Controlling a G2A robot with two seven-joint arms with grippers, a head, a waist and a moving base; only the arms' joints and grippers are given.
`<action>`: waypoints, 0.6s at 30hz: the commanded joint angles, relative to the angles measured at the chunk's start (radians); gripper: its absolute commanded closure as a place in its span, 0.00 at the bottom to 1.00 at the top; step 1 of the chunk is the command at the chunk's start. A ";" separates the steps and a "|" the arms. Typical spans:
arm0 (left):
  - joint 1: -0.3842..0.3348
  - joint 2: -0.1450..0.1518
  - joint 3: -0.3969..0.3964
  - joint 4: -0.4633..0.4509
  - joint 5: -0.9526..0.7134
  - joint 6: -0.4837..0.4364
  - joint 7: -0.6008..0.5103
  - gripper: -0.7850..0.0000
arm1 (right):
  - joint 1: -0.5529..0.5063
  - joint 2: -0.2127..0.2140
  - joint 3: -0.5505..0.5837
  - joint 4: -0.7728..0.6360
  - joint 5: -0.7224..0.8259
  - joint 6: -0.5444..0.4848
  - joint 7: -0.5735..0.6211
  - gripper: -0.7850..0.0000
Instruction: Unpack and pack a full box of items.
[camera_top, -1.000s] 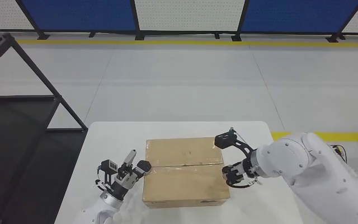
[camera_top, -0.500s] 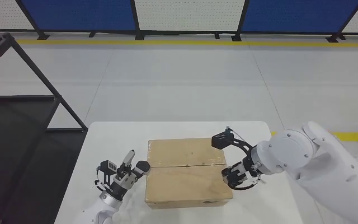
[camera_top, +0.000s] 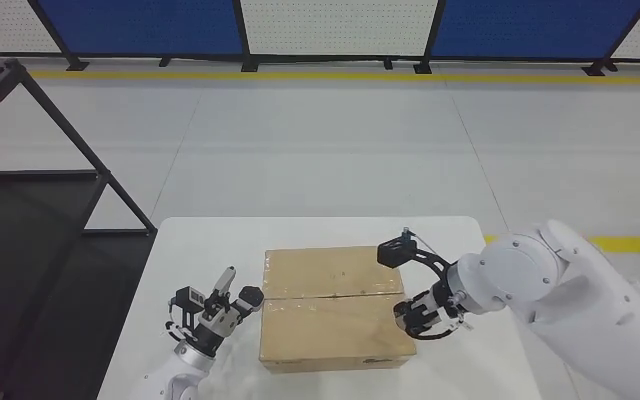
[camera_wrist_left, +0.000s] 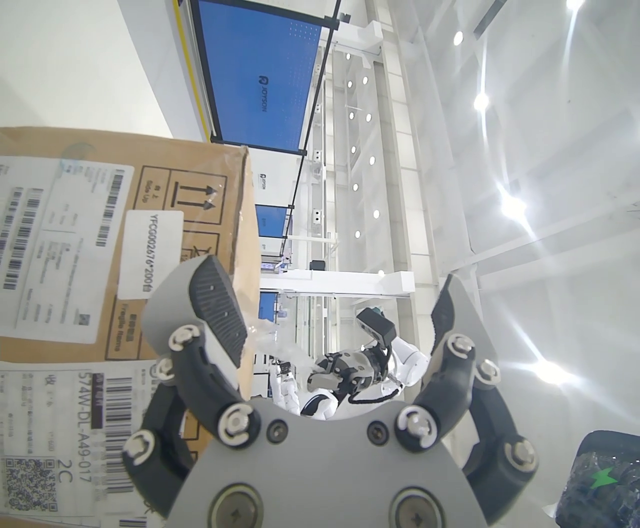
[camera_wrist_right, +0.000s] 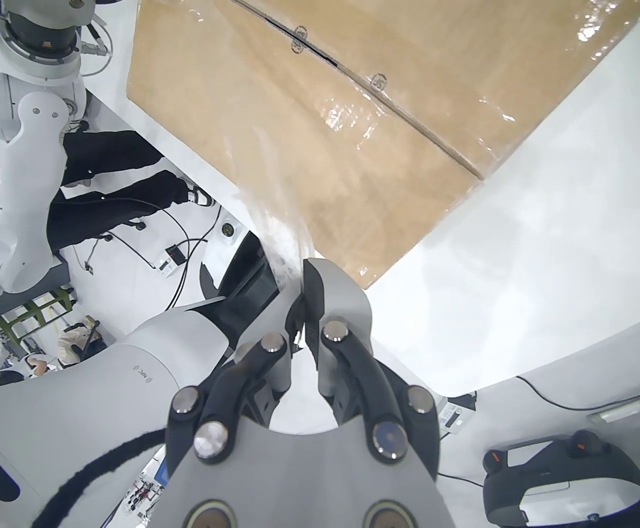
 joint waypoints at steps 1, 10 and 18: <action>-0.002 0.000 0.000 0.001 0.001 0.002 0.000 0.00 | -0.007 -0.001 0.002 0.013 0.021 -0.009 -0.010 1.00; -0.006 0.001 -0.006 0.014 -0.004 0.002 -0.004 0.00 | 0.025 -0.027 -0.024 0.096 0.097 -0.025 0.003 1.00; -0.006 0.001 -0.009 0.020 -0.016 -0.005 -0.008 0.00 | 0.098 -0.066 -0.076 0.215 0.179 0.018 0.059 1.00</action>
